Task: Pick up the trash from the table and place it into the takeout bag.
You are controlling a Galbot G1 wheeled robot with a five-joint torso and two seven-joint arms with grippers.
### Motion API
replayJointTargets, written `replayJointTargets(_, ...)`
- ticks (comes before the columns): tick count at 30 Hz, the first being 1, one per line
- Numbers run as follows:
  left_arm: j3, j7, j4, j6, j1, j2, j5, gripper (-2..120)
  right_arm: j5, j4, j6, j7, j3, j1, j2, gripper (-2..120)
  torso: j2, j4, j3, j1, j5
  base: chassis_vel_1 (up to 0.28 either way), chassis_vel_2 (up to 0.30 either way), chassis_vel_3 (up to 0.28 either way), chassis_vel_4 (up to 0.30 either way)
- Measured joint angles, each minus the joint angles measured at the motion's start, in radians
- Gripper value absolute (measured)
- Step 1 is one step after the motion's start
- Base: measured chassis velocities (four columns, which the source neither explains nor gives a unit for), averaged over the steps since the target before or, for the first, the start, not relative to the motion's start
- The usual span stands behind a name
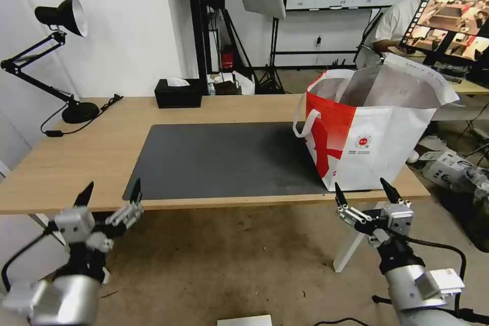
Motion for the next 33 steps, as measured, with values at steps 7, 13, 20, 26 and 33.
replayJointTargets(7, 0.03, 0.017, 0.004, -0.06, 0.032, -0.05, 0.035, 100, -0.046, 0.015, 0.021, -0.003, -0.021, -0.018, 0.022, 100, 0.0, 0.0, 0.0, 0.0, -0.0002, 0.0, 0.0, 0.0, 0.0)
replayJointTargets(13, 0.022, 0.047, 0.006, -0.083, 0.048, -0.061, 0.008, 100, -0.063, 0.018, 0.023, -0.003, -0.032, -0.022, 0.032, 100, 0.0, 0.0, 0.0, 0.0, -0.0002, 0.0, 0.0, 0.0, 0.0)
replayJointTargets(20, 0.02, 0.08, 0.008, -0.115, 0.079, -0.078, -0.01, 100, -0.105, 0.023, 0.026, -0.002, -0.041, -0.046, 0.058, 100, 0.0, 0.0, 0.0, 0.0, -0.0003, 0.0, 0.0, 0.0, 0.0)
replayJointTargets(26, 0.038, 0.079, 0.009, -0.115, 0.086, -0.082, -0.014, 100, -0.122, 0.023, 0.026, -0.002, -0.049, -0.05, 0.062, 100, 0.0, 0.0, 0.0, 0.0, -0.0003, 0.0, 0.0, 0.0, 0.0)
replayJointTargets(33, 0.062, 0.07, 0.009, -0.107, 0.094, -0.093, -0.018, 100, -0.14, 0.023, 0.024, -0.001, -0.068, -0.055, 0.065, 100, 0.0, 0.0001, 0.0, 0.0, -0.0003, 0.0, 0.0, 0.0, 0.0)
